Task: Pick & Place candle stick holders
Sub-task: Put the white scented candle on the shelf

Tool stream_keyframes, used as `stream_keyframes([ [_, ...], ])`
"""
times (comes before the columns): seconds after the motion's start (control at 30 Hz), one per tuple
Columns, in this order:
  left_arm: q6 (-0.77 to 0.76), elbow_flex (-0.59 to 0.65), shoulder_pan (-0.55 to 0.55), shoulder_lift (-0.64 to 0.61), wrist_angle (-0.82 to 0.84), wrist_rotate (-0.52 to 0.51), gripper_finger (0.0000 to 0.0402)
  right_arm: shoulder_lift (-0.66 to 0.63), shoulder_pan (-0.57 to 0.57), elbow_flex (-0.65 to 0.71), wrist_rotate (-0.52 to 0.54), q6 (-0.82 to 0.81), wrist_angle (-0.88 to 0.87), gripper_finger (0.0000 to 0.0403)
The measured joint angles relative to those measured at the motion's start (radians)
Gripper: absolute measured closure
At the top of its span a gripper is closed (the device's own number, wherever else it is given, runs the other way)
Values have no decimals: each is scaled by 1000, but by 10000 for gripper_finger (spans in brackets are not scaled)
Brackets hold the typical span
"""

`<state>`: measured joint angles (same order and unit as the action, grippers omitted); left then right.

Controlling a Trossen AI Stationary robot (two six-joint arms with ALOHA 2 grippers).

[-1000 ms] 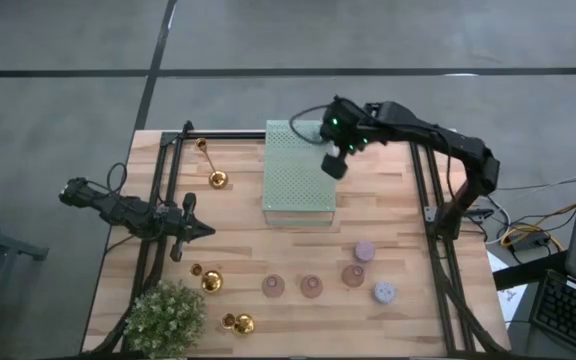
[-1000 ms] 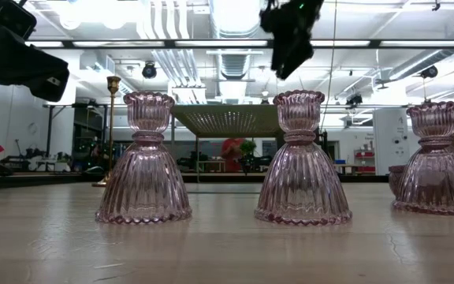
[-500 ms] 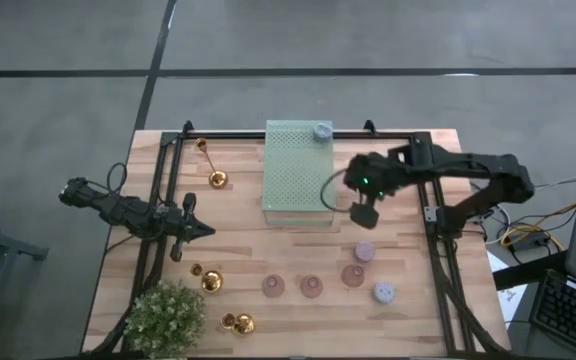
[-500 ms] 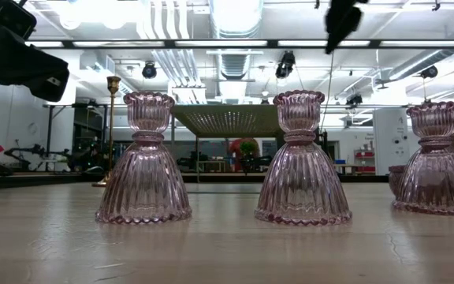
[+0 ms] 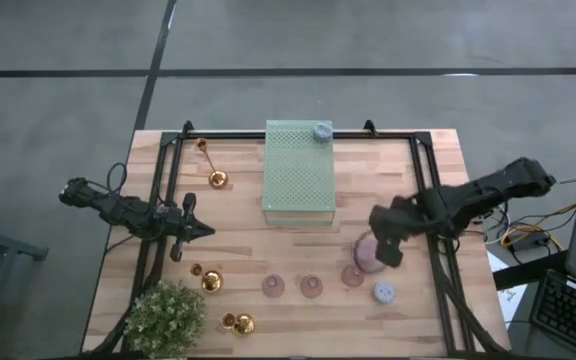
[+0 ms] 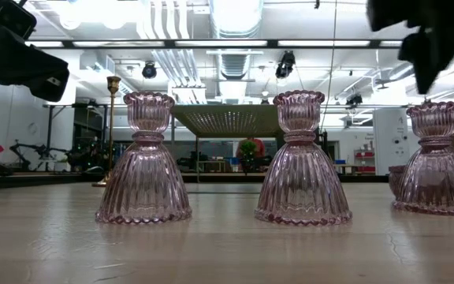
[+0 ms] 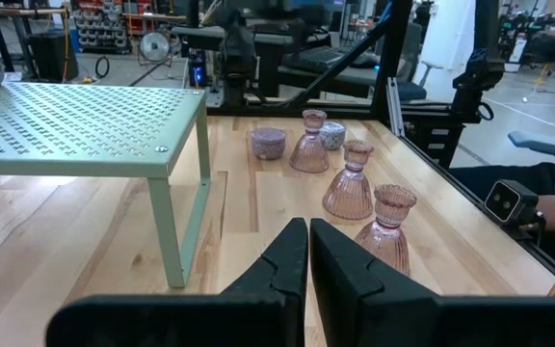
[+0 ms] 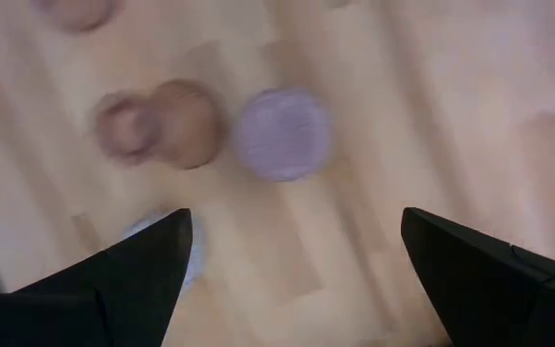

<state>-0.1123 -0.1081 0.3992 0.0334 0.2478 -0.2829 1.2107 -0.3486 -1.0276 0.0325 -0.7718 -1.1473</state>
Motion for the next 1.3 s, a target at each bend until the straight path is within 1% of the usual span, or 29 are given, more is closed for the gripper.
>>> stream_keyframes([
  [0.1, 0, 0, 0, 0, 0, 0, 380, -1, -104, 43, -9, -42, 97, 37],
  [0.23, 0, 0, 0, 0, 0, 0, 381, 32, -222, 61, -3, -133, 141, 37],
  [0.37, 0, 0, 0, 0, 0, 0, 381, 86, -309, 63, 25, -179, 198, 37],
  [0.47, 0, 0, 0, 0, 0, 0, 381, 145, -351, 56, 48, -209, 203, 37],
  [0.67, 0, 0, 0, 0, 0, 0, 380, 243, -402, 35, 48, -280, 215, 37],
  [0.87, 0, 0, 0, 0, 0, 0, 381, 298, -454, 31, 48, -331, 250, 37],
  [1.03, 0, 0, 0, 0, 0, 0, 381, 339, -461, 33, 55, -361, 249, 37],
  [1.3, 0, 0, 0, 0, 0, 0, 380, 380, -463, 34, 57, -347, 257, 37],
])
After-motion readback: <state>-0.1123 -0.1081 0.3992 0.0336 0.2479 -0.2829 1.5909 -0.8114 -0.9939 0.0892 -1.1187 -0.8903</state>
